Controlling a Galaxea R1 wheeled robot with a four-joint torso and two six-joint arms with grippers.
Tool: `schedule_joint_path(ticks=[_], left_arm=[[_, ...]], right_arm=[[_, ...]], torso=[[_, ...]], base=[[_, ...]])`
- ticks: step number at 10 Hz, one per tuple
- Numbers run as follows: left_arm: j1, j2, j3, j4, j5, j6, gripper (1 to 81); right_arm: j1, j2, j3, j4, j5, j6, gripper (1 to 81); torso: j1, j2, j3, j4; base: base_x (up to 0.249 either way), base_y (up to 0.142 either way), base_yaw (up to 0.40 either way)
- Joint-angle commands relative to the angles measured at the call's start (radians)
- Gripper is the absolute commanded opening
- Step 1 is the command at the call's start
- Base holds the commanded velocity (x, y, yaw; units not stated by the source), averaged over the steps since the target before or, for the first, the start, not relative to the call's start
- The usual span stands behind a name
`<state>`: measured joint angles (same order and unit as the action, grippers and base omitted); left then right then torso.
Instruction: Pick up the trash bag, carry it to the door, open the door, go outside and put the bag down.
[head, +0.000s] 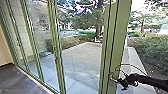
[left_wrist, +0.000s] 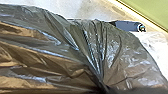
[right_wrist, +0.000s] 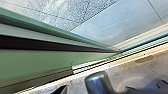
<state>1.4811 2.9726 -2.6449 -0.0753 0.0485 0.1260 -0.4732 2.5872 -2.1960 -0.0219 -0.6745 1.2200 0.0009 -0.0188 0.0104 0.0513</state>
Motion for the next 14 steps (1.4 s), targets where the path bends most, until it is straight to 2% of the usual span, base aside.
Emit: schedule_joint_path(ticks=[1,2,3,4,8,11,14], left_arm=[[-0.055,-0.001,0.003,-0.008,0.057,-0.002,1.0],[-0.055,-0.002,0.003,-0.008,0.057,0.0,1.0],[-0.055,-0.003,0.003,-0.009,0.056,-0.002,1.0],[-0.055,-0.003,0.003,-0.009,0.057,-0.002,1.0],[-0.051,-0.001,0.002,-0.009,0.057,-0.002,1.0],[-0.049,-0.001,0.003,-0.009,0.057,-0.002,1.0],[-0.047,-0.003,0.003,-0.009,0.057,-0.002,1.0]], right_arm=[[0.0,0.05,0.021,0.006,-0.049,-0.022,81.1],[-0.023,0.038,0.045,0.013,0.031,-0.022,81.1],[-0.04,0.036,0.067,0.016,0.08,-0.022,81.1],[-0.045,0.049,0.064,0.016,0.092,-0.02,81.1],[-0.077,0.104,0.039,-0.001,0.092,-0.02,81.1],[-0.112,0.197,-0.029,-0.055,0.081,-0.019,81.1],[-0.157,0.245,-0.066,-0.059,0.088,-0.022,81.1]], torso=[[0.0,0.0,0.0,0.0],[0.0,0.0,0.0,0.0],[0.0,0.0,0.0,0.0],[0.0,0.0,0.0,0.0],[0.0,0.0,0.001,-0.001],[0.0,-0.001,0.001,-0.002],[-0.001,-0.001,0.002,-0.003]], base=[[0.0,0.0,0.0],[0.0,0.0,0.0],[0.0,0.0,0.0],[0.0,0.0,0.0],[0.0,0.0,0.0],[0.0,0.0,0.0],[0.0,0.0,0.0]])
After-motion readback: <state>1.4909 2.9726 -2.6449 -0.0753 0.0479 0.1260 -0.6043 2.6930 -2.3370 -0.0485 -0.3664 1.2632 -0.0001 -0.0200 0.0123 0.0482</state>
